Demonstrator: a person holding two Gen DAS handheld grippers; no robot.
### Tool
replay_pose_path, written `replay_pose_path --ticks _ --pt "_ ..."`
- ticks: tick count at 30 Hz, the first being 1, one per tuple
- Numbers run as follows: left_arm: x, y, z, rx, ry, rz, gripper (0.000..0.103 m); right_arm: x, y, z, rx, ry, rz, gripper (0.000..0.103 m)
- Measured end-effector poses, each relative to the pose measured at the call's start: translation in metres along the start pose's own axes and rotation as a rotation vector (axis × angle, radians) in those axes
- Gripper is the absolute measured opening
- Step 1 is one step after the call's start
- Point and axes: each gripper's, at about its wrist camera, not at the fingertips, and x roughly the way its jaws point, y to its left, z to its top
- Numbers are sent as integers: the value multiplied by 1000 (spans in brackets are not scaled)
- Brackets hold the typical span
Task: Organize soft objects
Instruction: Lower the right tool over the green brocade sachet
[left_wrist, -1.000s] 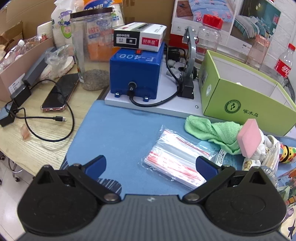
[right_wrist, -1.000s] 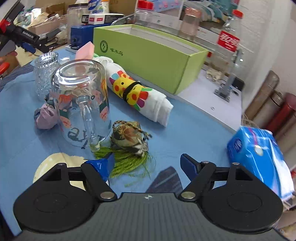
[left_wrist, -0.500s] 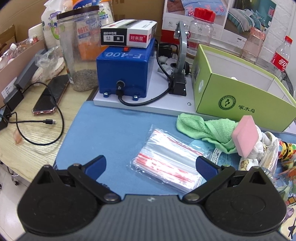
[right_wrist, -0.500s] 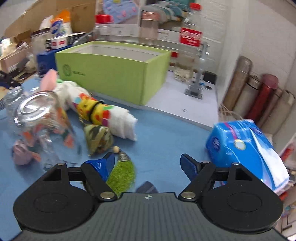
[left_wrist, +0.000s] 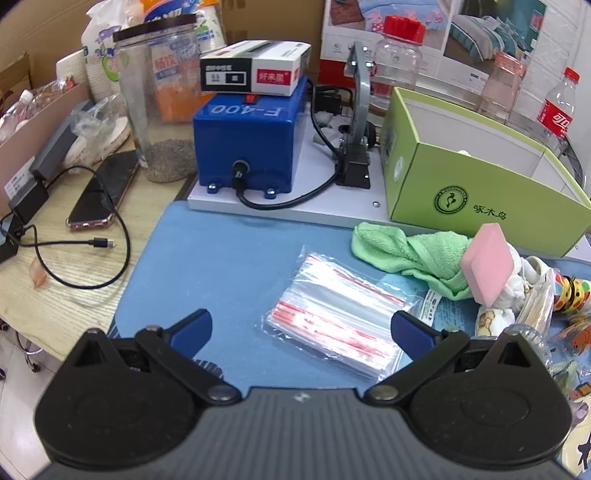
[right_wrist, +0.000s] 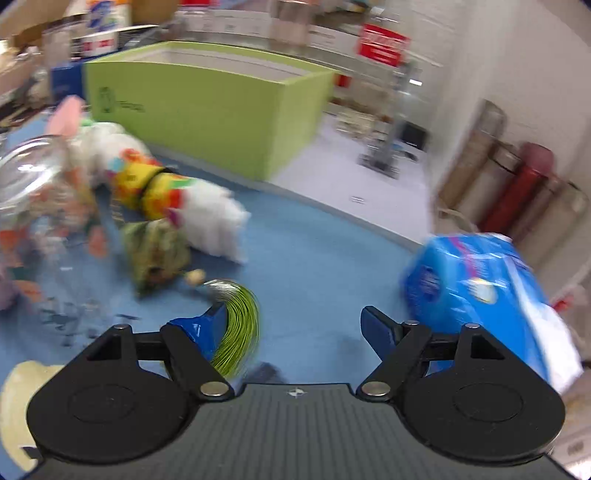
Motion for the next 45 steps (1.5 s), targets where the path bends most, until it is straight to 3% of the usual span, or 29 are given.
replay_pose_path --ticks 1,5,7,10,13,18,23,30,33,39,45 --pt "0 0 0 1 0 -2 102 -2 -6 -1 24 6 -11 65" --pt "3 0 1 -16 6 -7 102 -22 -24 5 216 -48 215 65" --pt "2 -1 2 -18 7 -15 102 -17 -24 16 312 -4 300 65" --pt "-3 -2 1 -7 -6 -28 102 0 -24 34 402 73 352 66" --pt "-7 2 -1 -8 -12 -34 102 11 -17 49 405 138 385 66" --pt "-13 17 0 -44 -29 -44 102 5 -8 52 352 190 355 66" --pt "-14 24 1 -62 -34 -53 102 -1 -9 54 351 215 388 66" --pt "-14 22 1 -59 -32 -45 102 23 2 68 298 267 404 66" --pt "-15 20 3 -50 -35 -39 102 31 -2 68 337 270 407 66" --pt "-14 12 2 -32 -34 -63 102 25 -14 44 321 308 285 66" --pt "-15 7 -3 -14 -35 -84 102 -11 -28 3 384 264 210 66"
